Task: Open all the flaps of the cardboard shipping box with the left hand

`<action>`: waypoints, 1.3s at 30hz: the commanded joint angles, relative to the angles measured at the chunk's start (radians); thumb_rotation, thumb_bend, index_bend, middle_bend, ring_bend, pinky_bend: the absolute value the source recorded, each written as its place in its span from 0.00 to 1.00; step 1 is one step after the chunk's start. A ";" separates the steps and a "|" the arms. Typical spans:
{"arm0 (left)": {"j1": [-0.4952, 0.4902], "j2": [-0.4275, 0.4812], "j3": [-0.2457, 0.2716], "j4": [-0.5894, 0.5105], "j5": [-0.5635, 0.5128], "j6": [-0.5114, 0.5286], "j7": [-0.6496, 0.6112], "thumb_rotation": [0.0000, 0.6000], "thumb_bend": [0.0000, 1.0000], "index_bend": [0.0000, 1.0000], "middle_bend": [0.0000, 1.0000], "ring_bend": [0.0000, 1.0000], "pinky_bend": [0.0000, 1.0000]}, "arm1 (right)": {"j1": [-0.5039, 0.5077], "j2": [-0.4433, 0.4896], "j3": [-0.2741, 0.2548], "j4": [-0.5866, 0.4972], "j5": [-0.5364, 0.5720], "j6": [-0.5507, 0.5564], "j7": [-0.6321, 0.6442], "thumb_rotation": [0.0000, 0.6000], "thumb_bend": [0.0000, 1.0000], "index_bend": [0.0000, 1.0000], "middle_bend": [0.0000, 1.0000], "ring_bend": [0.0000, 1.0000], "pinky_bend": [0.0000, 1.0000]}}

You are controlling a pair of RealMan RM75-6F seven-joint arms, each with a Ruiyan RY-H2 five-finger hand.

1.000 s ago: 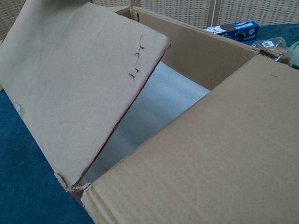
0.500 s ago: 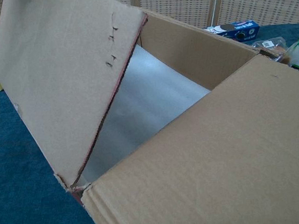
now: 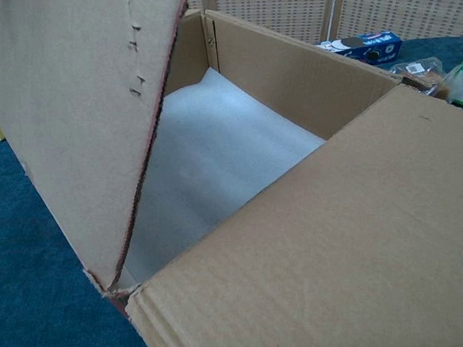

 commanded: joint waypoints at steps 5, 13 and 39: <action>0.002 0.026 0.006 -0.001 0.091 -0.019 -0.091 0.31 0.00 0.74 0.49 0.30 0.40 | 0.000 0.001 0.001 0.000 0.004 0.002 0.002 1.00 0.04 0.00 0.00 0.00 0.11; 0.016 0.088 0.035 -0.022 0.223 0.031 -0.224 0.31 0.00 0.77 0.50 0.30 0.39 | 0.001 0.002 0.002 0.001 0.006 0.000 0.002 1.00 0.04 0.00 0.00 0.00 0.11; -0.034 0.284 0.349 0.022 0.863 0.373 -0.749 0.31 0.00 0.77 0.50 0.31 0.39 | 0.007 -0.015 -0.001 -0.003 0.013 -0.020 -0.038 1.00 0.04 0.00 0.00 0.00 0.11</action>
